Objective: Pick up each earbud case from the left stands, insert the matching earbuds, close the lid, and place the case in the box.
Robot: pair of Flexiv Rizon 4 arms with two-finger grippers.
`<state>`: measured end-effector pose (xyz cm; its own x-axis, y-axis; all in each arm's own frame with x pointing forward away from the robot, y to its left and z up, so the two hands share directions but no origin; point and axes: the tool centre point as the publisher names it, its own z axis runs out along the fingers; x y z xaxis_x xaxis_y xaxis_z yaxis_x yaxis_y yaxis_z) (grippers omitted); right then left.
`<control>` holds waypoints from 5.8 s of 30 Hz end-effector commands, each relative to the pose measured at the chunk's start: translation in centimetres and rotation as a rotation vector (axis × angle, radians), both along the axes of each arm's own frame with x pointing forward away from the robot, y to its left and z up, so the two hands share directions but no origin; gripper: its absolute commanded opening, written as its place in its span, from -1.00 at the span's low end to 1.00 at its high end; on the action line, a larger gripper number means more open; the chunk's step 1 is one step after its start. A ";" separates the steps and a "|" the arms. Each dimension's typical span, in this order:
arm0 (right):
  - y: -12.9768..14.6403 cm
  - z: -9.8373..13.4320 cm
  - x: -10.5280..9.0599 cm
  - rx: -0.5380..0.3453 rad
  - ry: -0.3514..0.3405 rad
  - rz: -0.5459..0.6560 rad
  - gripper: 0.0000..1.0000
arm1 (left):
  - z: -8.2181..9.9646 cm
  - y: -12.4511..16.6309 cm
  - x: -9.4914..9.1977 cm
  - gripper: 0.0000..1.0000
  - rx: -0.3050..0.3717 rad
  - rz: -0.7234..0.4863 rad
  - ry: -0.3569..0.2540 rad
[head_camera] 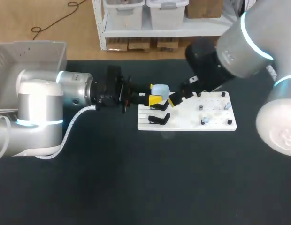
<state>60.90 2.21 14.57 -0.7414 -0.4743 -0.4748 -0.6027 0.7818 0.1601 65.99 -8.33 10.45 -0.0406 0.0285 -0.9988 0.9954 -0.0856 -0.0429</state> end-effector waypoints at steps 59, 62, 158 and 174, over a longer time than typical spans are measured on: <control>0.9 -1.2 6.5 -0.016 0.019 -0.094 1.00 | 0.0 0.0 -0.2 -1.00 -0.002 0.004 -0.002; 0.5 -0.5 6.8 -0.014 -0.005 -0.107 1.00 | 0.0 0.0 -0.2 -1.00 -0.002 0.004 -0.002; -15.8 -12.6 7.9 -0.508 0.251 -0.471 -0.27 | 0.8 0.1 -0.5 -1.00 -0.019 -0.014 -0.116; -15.7 -13.4 8.2 -0.536 0.241 -0.464 -0.29 | 0.8 0.1 -0.5 -1.00 -0.019 -0.014 -0.116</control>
